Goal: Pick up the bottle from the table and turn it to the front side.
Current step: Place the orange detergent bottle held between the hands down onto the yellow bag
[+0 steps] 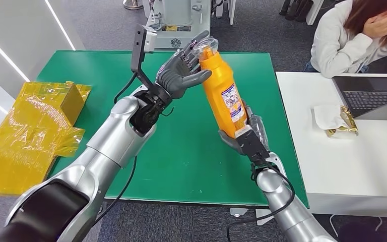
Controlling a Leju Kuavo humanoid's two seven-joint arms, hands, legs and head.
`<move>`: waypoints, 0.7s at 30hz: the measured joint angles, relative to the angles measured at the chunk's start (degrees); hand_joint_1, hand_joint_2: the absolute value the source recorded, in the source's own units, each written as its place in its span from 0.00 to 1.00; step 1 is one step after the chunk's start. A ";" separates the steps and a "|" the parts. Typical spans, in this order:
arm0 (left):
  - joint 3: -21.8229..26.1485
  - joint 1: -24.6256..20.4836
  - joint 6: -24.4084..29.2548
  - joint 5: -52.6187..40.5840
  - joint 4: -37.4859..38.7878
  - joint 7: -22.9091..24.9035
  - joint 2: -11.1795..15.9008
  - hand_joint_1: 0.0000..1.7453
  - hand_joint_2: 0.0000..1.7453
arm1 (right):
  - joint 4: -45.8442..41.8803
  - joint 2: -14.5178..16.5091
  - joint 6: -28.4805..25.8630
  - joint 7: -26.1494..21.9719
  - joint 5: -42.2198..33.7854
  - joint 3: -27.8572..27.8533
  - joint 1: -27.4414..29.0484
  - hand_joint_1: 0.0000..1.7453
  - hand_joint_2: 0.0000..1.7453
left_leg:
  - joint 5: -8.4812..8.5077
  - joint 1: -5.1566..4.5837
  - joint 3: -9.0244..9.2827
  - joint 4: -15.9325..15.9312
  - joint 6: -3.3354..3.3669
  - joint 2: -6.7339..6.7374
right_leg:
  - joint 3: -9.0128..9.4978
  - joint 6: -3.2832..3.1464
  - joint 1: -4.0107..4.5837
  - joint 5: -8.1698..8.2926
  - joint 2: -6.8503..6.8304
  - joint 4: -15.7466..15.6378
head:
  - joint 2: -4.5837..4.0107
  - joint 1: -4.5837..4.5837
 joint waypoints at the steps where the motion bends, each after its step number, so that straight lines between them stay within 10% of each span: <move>1: 0.00 0.00 0.02 -0.03 0.00 -0.01 -0.12 0.00 1.00 | 0.81 0.52 -0.22 -0.08 0.03 0.24 -0.31 1.00 1.00 | 0.00 0.00 0.00 0.00 0.00 0.00 | 0.00 0.00 0.00 0.00 0.00 0.00 | 0.00 0.00; 21: 0.60 1.63 -4.87 4.84 1.02 1.29 0.78 0.00 1.00 | 6.89 6.69 -3.38 0.11 5.62 2.32 -3.21 1.00 1.00 | 0.00 0.00 0.01 0.00 -0.01 0.02 | -0.01 0.00 0.00 0.00 0.02 0.01 | 0.00 0.00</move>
